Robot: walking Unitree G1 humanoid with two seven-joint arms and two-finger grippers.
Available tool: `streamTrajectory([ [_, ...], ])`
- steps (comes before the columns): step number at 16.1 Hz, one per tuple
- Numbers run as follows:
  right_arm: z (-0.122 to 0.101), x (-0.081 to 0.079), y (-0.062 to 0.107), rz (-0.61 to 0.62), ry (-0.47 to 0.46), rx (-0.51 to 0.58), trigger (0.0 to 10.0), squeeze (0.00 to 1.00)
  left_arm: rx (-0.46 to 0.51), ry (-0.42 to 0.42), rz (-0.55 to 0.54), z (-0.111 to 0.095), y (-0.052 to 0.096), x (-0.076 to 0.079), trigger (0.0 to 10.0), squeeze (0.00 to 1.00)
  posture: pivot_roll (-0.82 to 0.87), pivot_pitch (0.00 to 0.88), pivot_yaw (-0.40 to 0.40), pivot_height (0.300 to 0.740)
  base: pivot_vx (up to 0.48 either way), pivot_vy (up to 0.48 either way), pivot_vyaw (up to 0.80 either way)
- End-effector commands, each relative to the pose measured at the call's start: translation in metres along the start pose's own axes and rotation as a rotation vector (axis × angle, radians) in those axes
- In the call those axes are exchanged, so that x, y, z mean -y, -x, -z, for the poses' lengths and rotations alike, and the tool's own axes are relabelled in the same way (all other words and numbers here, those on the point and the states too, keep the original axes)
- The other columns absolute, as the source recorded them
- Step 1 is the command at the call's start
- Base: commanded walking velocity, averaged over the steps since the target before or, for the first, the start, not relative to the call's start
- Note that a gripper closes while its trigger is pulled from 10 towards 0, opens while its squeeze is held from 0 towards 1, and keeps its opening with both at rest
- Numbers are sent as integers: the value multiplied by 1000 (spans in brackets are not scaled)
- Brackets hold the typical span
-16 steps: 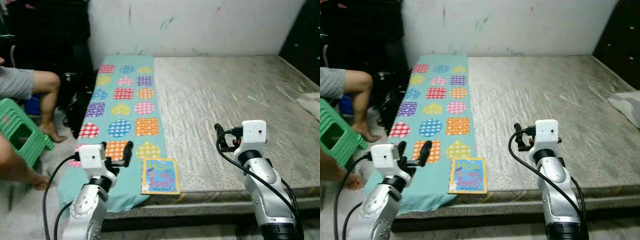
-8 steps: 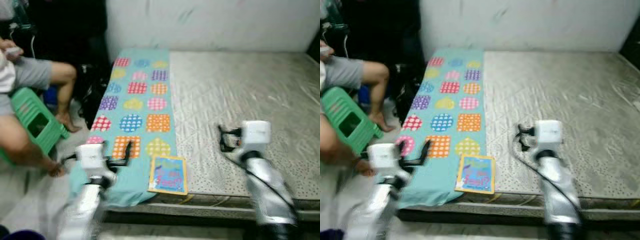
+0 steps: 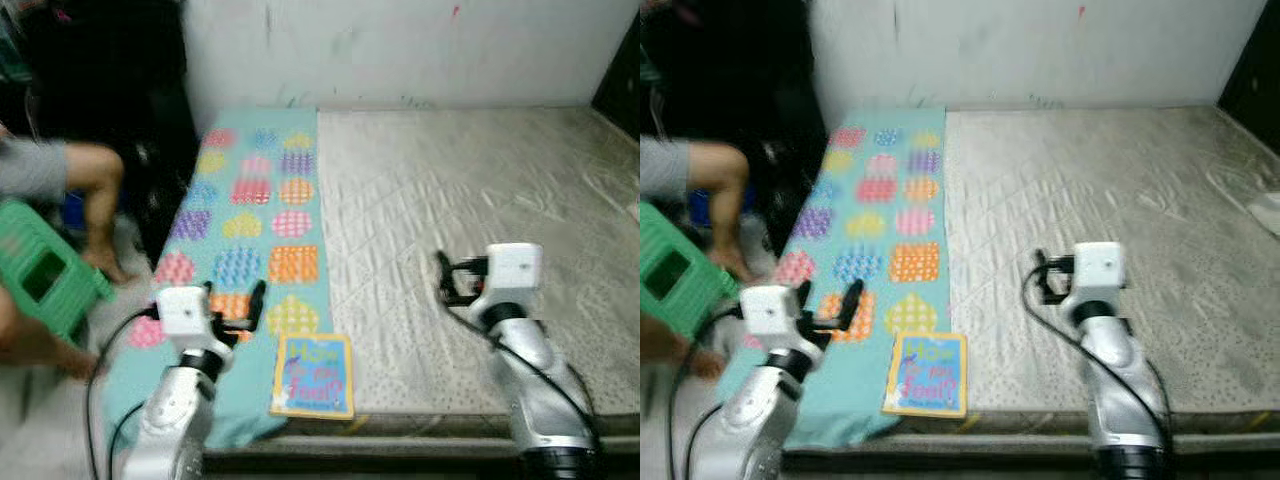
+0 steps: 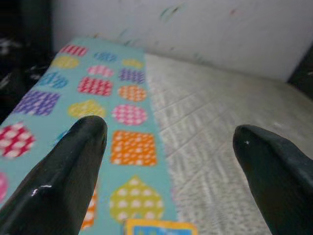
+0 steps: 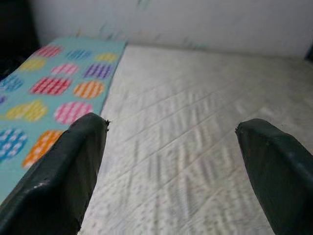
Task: Clean up the room
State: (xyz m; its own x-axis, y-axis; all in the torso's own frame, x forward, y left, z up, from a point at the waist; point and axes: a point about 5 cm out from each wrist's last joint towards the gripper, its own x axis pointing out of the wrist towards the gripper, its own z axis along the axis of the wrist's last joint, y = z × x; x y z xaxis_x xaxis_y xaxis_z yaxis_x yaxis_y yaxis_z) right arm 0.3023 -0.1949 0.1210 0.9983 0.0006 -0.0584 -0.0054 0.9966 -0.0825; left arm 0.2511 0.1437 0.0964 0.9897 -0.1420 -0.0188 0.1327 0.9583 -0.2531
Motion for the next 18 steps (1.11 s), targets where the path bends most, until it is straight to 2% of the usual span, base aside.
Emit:
streamTrajectory([
  [1, -4, 0, 0, 3, 7, 15, 10000, 0, -13, -6, -9, 1, 1, -2, 10000, 0, -100, 48, 29, 740, 0, 0, 0],
  [2, -4, 1, 0, 4, 6, 14, 10000, 0, -14, -6, -10, 1, 1, -2, 10000, 0, -100, 48, 28, 740, 0, 0, 0],
  [9, -4, 2, -2, 10, -3, 12, 10000, 0, -23, -4, -31, 2, 0, -3, 10000, 0, -99, 47, 27, 740, 0, 0, -800],
  [15, -6, -1, -2, -7, 3, 22, 10000, 0, -28, -10, -46, 3, 0, -4, 10000, 0, -95, 62, 25, 740, 0, 0, 0],
  [18, 2, -8, 7, -42, -11, -8, 10000, 0, -36, -20, -77, 1, 8, -9, 10000, 0, -84, 103, 33, 740, 0, 0, 0],
])
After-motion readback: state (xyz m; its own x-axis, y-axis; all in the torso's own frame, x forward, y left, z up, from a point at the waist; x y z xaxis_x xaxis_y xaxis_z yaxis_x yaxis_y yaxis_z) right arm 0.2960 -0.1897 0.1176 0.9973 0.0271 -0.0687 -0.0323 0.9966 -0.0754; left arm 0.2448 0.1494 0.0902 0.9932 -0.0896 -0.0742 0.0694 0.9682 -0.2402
